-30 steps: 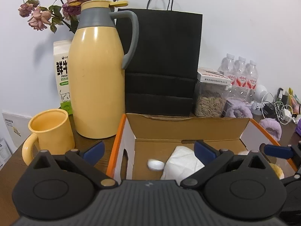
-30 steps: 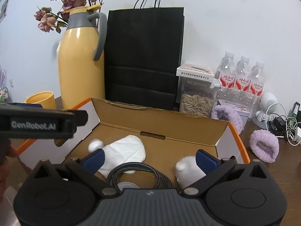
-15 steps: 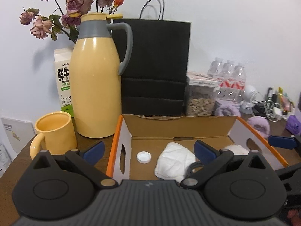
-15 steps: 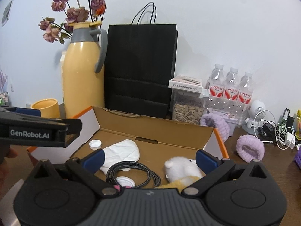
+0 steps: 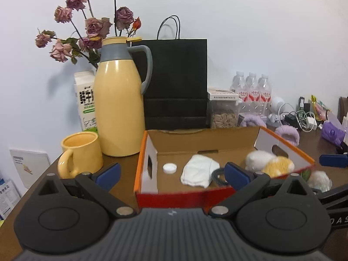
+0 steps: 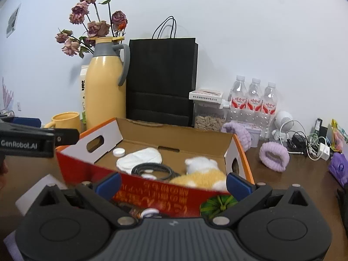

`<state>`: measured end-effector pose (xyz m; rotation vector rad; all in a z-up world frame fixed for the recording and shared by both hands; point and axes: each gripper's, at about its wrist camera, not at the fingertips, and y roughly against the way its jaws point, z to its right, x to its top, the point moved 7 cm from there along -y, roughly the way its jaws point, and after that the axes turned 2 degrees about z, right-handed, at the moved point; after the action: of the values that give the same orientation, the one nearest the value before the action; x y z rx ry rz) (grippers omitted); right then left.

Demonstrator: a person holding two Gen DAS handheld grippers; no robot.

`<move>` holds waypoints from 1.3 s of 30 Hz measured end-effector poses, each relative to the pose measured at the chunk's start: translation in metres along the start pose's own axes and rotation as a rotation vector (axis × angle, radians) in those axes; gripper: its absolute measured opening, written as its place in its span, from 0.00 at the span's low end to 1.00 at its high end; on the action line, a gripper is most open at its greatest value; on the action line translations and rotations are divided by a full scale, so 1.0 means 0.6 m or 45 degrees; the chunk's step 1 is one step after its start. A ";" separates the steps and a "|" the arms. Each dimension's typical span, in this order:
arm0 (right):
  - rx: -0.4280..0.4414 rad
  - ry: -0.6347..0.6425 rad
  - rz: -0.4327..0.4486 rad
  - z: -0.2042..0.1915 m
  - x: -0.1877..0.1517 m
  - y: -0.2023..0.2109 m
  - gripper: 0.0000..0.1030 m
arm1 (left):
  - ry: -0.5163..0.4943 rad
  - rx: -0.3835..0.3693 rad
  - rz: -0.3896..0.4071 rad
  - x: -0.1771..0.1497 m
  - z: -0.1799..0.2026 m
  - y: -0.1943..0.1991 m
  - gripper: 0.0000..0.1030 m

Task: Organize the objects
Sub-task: 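Grasp the translucent plastic container with the left tool while the right tool grasps the iridescent mesh bag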

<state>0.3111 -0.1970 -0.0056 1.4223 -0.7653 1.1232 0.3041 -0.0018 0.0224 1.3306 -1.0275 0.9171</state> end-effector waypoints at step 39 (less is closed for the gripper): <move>0.009 -0.051 -0.082 0.006 -0.096 0.053 1.00 | 0.042 0.081 -0.299 -0.141 -0.018 0.003 1.00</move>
<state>0.2633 -0.2141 -0.0477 1.4686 -0.7395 1.0518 0.2771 0.0132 -0.0569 1.4497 -0.8019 0.7965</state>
